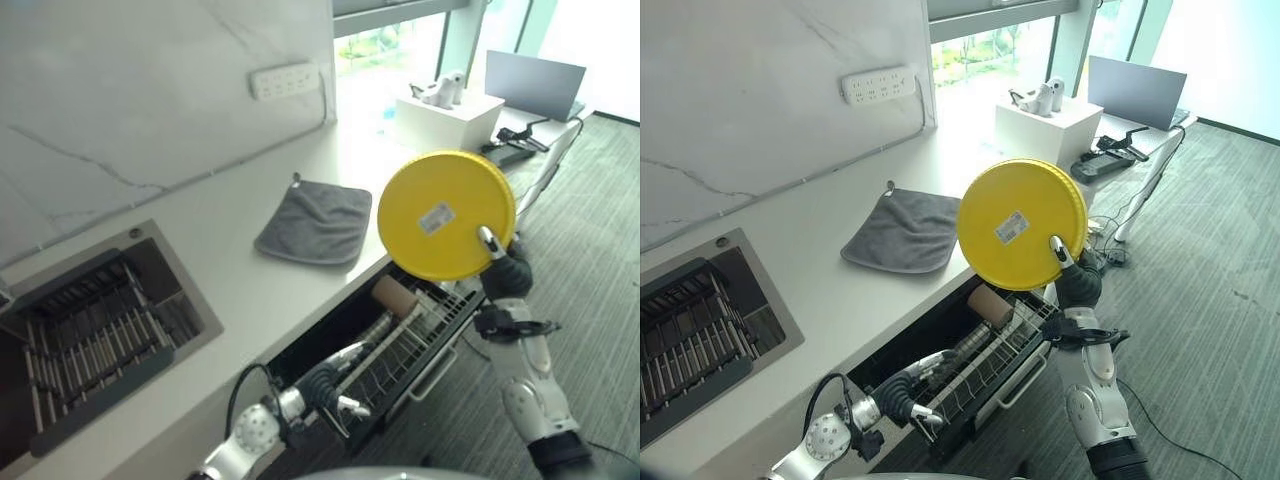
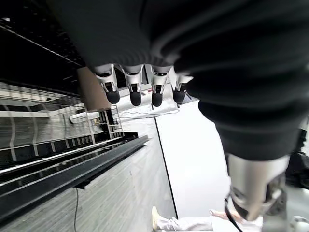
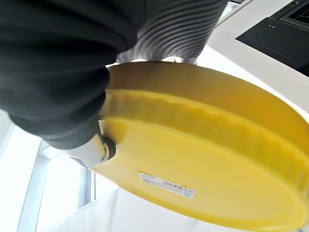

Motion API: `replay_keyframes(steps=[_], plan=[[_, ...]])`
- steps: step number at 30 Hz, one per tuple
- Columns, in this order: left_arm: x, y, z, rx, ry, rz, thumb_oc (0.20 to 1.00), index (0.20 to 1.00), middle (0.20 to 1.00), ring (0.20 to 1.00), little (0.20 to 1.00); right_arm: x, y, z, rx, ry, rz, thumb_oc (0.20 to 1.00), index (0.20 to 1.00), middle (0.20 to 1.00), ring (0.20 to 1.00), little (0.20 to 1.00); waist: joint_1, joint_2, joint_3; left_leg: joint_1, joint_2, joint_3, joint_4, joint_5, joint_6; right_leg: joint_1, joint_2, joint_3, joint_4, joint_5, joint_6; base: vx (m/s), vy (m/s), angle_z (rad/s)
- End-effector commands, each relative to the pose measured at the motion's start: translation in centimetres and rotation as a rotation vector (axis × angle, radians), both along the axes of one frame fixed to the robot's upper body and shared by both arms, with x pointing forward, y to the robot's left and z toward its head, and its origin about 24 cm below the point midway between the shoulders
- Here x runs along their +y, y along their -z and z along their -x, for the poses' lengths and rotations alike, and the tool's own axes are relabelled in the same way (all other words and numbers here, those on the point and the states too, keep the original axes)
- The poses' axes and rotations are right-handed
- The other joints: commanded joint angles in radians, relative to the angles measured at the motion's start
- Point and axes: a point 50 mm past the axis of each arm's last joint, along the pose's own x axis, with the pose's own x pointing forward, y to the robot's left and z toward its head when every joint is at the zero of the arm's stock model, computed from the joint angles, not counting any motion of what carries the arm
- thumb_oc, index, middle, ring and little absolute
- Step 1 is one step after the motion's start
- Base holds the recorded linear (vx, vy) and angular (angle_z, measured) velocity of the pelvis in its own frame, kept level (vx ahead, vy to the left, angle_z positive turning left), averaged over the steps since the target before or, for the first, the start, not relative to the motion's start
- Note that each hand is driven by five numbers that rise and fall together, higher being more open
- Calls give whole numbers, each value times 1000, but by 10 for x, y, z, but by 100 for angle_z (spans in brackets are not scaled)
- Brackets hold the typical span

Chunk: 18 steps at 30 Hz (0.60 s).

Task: Place the dishes in the dishwasher.

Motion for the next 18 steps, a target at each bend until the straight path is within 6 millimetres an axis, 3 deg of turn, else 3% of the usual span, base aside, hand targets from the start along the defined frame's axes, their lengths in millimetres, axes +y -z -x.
replay_keyframes(steps=[1, 11, 18], plan=[[13, 5, 3, -90, -19, -135, 1000, 1000, 1000, 1000, 1000, 1, -53, -1, -287, 9, 39, 200, 200, 200, 200, 200, 13, -29, 30, -50, 21, -22, 34, 6, 21, 91, -83, -101, 131, -164, 24, 6, 56, 1], [52, 60, 54, 123, -117, -464, 1000, 1000, 1000, 1000, 1000, -6, -51, 0, -274, -29, 99, 200, 200, 200, 200, 200, 16, -20, 52, -96, 31, -53, 136, -19, 21, 42, -72, -113, 296, -260, 1, -4, 45, 4], [81, 68, 59, 242, -285, -501, 1000, 1000, 1000, 1000, 1000, -31, -50, 0, -251, 32, 120, 200, 200, 200, 200, 200, 0, -6, 77, -126, 32, -66, 168, -21, 22, -2, -80, -102, 373, -294, -6, -18, 66, 2]])
